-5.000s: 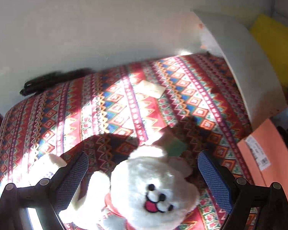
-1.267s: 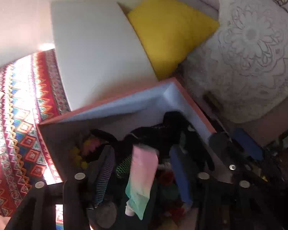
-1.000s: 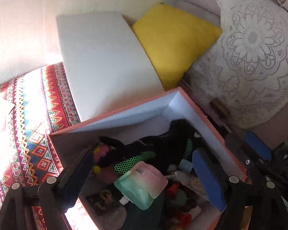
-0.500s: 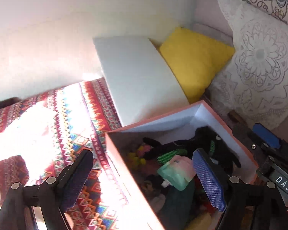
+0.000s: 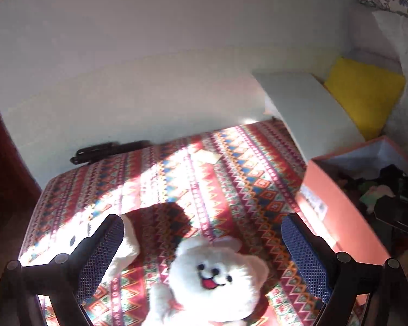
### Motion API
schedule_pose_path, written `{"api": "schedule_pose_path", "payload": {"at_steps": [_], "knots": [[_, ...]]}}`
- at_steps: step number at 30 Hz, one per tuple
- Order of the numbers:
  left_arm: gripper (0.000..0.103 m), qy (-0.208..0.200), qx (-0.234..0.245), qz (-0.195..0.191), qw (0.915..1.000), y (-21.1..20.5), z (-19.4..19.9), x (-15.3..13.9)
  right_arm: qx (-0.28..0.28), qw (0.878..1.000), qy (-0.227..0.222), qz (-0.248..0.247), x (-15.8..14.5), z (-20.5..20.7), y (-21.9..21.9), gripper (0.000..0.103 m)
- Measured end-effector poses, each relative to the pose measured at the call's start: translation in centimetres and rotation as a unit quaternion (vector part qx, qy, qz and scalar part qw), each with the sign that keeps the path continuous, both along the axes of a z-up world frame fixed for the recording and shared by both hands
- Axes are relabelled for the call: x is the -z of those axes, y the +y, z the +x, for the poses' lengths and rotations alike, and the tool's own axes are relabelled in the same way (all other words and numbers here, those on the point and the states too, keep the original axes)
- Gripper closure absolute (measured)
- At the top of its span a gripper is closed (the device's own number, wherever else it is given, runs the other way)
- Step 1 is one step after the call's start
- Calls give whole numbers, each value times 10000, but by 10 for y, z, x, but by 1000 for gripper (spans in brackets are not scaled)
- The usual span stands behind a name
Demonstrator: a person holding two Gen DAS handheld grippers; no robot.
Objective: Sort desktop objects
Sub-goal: 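Move both open tools back to the white plush toys, then grasp the white plush bear with the right tool while the left tool grasps the white plush dog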
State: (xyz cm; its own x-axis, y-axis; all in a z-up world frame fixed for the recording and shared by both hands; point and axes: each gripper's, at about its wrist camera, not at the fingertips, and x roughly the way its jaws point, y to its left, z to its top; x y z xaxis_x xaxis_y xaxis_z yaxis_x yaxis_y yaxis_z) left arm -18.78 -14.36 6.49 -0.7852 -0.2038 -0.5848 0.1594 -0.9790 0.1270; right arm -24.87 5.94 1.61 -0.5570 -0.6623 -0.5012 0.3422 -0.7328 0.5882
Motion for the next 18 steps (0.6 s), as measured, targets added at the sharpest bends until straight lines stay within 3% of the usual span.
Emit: {"api": "schedule_pose_path", "payload": {"at_steps": [5, 9, 12, 16, 18], "knots": [[3, -346, -541, -352, 9973, -77, 27, 46, -826, 9855, -1342, -626, 77, 2, -76, 4], [3, -881, -688, -794, 9906, -121, 24, 90, -662, 9616, -2492, -940, 146, 1, -108, 4], [3, -1244, -792, -1280, 9807, -145, 12, 123, -369, 9520, -2875, -987, 181, -3, -120, 4], [3, -1516, -773, -1829, 9683, -156, -21, 161, -286, 9438, -3048, -1245, 206, -16, -135, 4], [3, -1646, -621, -2047, 9629, -153, -39, 176, -283, 9474, -2915, -1290, 207, -24, -144, 4]]}}
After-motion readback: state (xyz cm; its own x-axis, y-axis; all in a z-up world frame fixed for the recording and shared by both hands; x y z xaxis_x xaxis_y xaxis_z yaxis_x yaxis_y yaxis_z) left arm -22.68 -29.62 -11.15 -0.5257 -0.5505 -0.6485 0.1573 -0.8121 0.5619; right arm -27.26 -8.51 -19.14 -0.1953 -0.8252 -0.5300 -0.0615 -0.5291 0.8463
